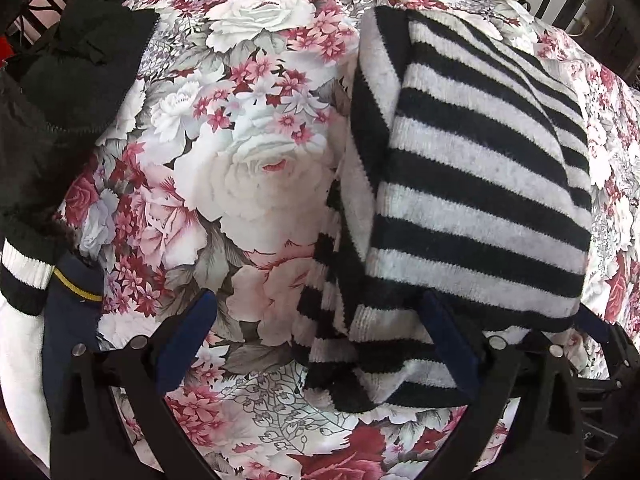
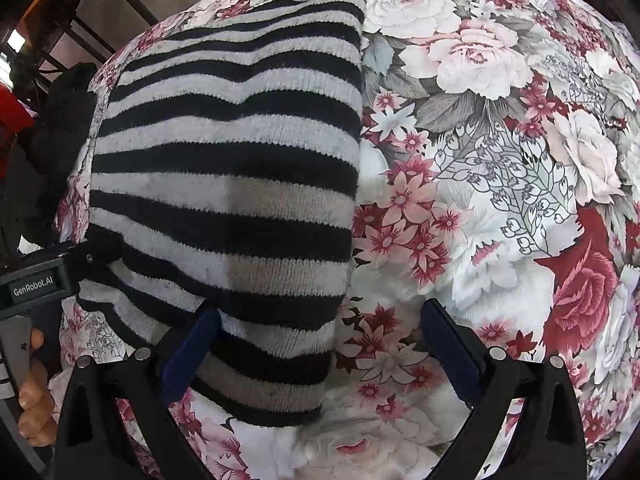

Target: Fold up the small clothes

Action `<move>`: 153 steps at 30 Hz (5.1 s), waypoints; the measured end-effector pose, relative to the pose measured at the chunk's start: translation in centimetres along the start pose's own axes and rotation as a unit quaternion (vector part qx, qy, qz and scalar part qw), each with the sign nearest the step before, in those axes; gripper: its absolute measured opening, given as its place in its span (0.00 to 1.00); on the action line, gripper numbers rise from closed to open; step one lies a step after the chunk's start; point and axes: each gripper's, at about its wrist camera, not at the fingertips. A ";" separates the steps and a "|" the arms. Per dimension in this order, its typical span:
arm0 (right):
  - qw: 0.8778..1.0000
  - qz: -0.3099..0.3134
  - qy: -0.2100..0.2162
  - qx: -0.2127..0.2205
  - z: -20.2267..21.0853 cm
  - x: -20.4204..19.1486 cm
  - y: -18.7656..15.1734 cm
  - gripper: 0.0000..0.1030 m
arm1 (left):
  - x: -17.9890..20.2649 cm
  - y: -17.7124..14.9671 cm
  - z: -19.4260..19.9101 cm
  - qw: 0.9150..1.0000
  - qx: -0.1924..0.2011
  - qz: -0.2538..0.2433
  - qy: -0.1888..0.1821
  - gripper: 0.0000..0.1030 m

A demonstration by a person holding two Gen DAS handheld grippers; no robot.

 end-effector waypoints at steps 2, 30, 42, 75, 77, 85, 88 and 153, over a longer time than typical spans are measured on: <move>1.000 0.000 -0.001 0.010 -0.1 -0.1 0.0 0.97 | 0.2 0.3 -0.3 1.000 0.001 -0.001 0.004 0.96; 0.994 -0.027 0.019 0.100 1.3 0.7 -4.6 0.97 | 0.1 -0.3 -0.8 1.000 0.000 0.017 -0.011 0.96; 0.983 -0.081 0.069 0.150 8.3 3.0 0.1 0.97 | -2.6 5.1 3.2 0.994 0.044 0.061 -0.083 0.95; 0.999 -0.034 -0.022 -0.007 0.8 3.5 4.4 0.97 | -0.1 6.7 -3.5 1.000 -0.011 0.025 -0.009 0.96; 0.996 -0.081 0.021 0.005 0.8 5.2 3.9 0.97 | -0.7 6.6 -3.5 0.998 -0.008 0.049 -0.032 0.96; 1.000 0.009 -0.013 0.015 4.7 1.8 4.7 0.97 | -1.1 5.5 0.4 0.999 0.007 0.003 -0.033 0.95; 1.000 0.016 0.001 0.003 5.4 1.7 2.9 0.97 | -1.7 2.9 1.5 1.000 0.000 -0.015 -0.027 0.95; 0.999 0.016 -0.052 -0.006 0.7 -0.1 -3.4 0.97 | 2.2 0.2 3.6 0.997 0.043 -0.059 0.019 0.96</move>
Point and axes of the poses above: each gripper's, at about its wrist camera, not at the fingertips, and z roughly against the way its jaws point, x to its right, y to its top, and after that the axes turned 7 degrees about z, right-handed
